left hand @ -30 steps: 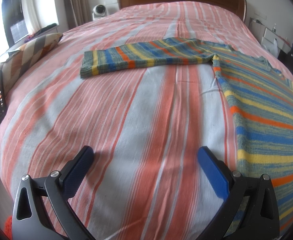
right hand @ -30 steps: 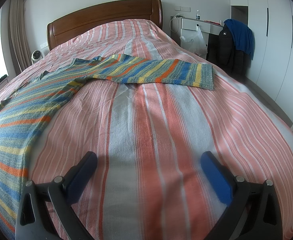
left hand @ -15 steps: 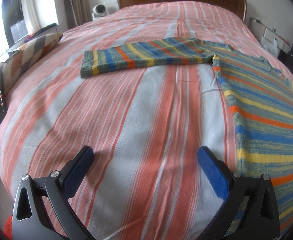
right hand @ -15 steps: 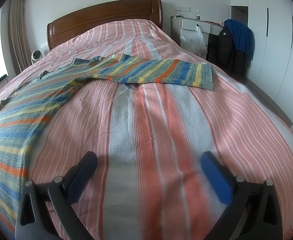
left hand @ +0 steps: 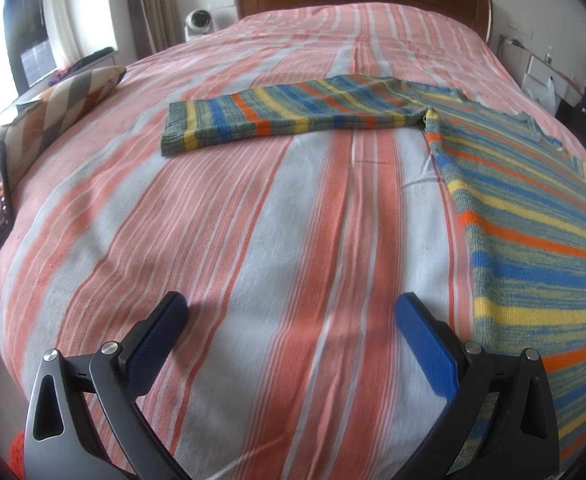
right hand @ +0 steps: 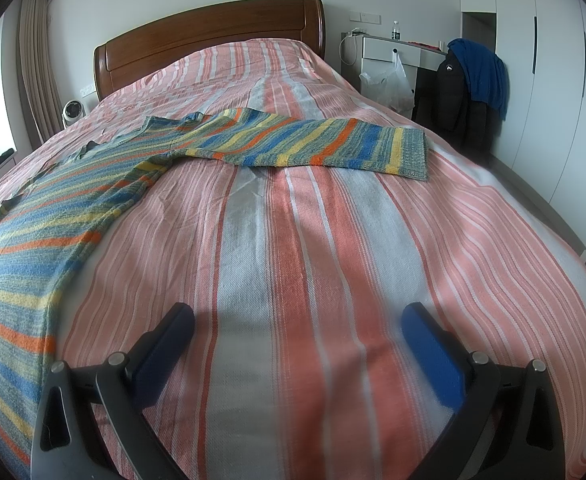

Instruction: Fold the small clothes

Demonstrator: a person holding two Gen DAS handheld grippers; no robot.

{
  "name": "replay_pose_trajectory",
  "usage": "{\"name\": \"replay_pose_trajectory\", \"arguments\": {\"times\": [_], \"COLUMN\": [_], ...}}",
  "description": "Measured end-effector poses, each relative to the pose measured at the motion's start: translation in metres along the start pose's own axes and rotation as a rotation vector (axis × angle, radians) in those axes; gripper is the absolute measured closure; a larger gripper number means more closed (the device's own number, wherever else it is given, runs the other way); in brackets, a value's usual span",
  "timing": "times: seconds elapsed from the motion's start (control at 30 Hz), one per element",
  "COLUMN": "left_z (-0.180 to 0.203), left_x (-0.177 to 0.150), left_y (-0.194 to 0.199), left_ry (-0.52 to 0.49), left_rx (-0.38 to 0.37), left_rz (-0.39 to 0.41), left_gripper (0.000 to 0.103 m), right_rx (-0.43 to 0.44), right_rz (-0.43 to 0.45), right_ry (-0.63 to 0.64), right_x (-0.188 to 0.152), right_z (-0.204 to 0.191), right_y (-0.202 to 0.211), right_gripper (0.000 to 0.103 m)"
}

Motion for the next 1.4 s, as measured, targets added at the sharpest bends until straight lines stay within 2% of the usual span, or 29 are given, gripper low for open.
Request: {"name": "replay_pose_trajectory", "arguments": {"times": [0.47, 0.53, 0.6, 0.63, 0.67, 0.8, 0.87, 0.93, 1.0, 1.07, 1.13, 1.3, 1.33, 1.37, 1.4], "left_z": [0.000, -0.001, -0.004, -0.005, -0.006, -0.005, -0.005, -0.005, -0.005, -0.004, -0.003, -0.003, -0.003, -0.003, -0.002], "left_x": [0.000, 0.001, 0.002, 0.002, 0.002, 0.003, 0.003, 0.003, 0.003, 0.002, 0.001, 0.001, 0.001, 0.001, 0.001], "left_y": [0.000, 0.002, 0.006, 0.007, 0.007, 0.005, 0.005, 0.005, 0.005, 0.005, 0.004, 0.003, 0.002, 0.002, 0.002], "left_ry": [0.000, 0.005, 0.016, 0.025, 0.031, 0.032, 0.027, 0.027, 0.027, 0.021, 0.015, 0.009, 0.008, 0.007, 0.006], "left_rx": [-0.007, -0.017, -0.034, -0.043, -0.047, -0.037, -0.029, -0.028, -0.027, -0.020, -0.011, 0.005, 0.008, 0.010, 0.011], "left_rz": [0.000, 0.000, 0.006, 0.008, 0.009, 0.015, 0.018, 0.019, 0.020, 0.022, 0.025, 0.031, 0.033, 0.035, 0.035], "left_gripper": [0.000, 0.000, 0.000, 0.000, 0.000, 0.000, 0.000, 0.000, 0.000, 0.000, 0.000, 0.000, 0.000, 0.000, 0.000], "right_rx": [0.000, -0.010, 0.002, 0.042, 0.117, 0.263, 0.320, 0.320, 0.344, 0.349, 0.358, 0.409, 0.407, 0.395, 0.386], "right_rz": [0.001, -0.022, -0.080, -0.095, -0.093, -0.046, -0.031, -0.023, -0.035, -0.083, -0.116, -0.170, -0.176, -0.194, -0.210], "right_ry": [0.001, 0.010, 0.013, -0.014, -0.071, -0.248, -0.393, -0.535, -0.673, -0.742, -0.784, -0.789, -0.782, -0.774, -0.767], "right_x": [0.000, 0.001, 0.008, 0.013, 0.023, 0.067, 0.088, 0.098, 0.105, 0.105, 0.105, 0.115, 0.117, 0.118, 0.112], "right_z": [0.000, -0.001, -0.003, -0.002, 0.002, 0.037, 0.068, 0.100, 0.134, 0.156, 0.169, 0.181, 0.181, 0.183, 0.178], "right_y": [0.001, 0.001, 0.004, 0.007, 0.014, 0.024, 0.015, 0.002, -0.021, -0.044, -0.064, -0.096, -0.101, -0.109, -0.112], "right_gripper": [0.001, 0.001, 0.001, 0.002, 0.002, 0.002, 0.006, 0.010, 0.017, 0.039, 0.049, 0.059, 0.068, 0.083, 0.093]}}
Point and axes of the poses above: each gripper's, at about its wrist camera, not at the fingertips, and y roughly against the way its jaws point, z to its right, x to its top, the point moved 7 cm from there along -y, roughly the way its jaws point, and after that the axes turned 6 degrees about x, right-handed, at the moved point
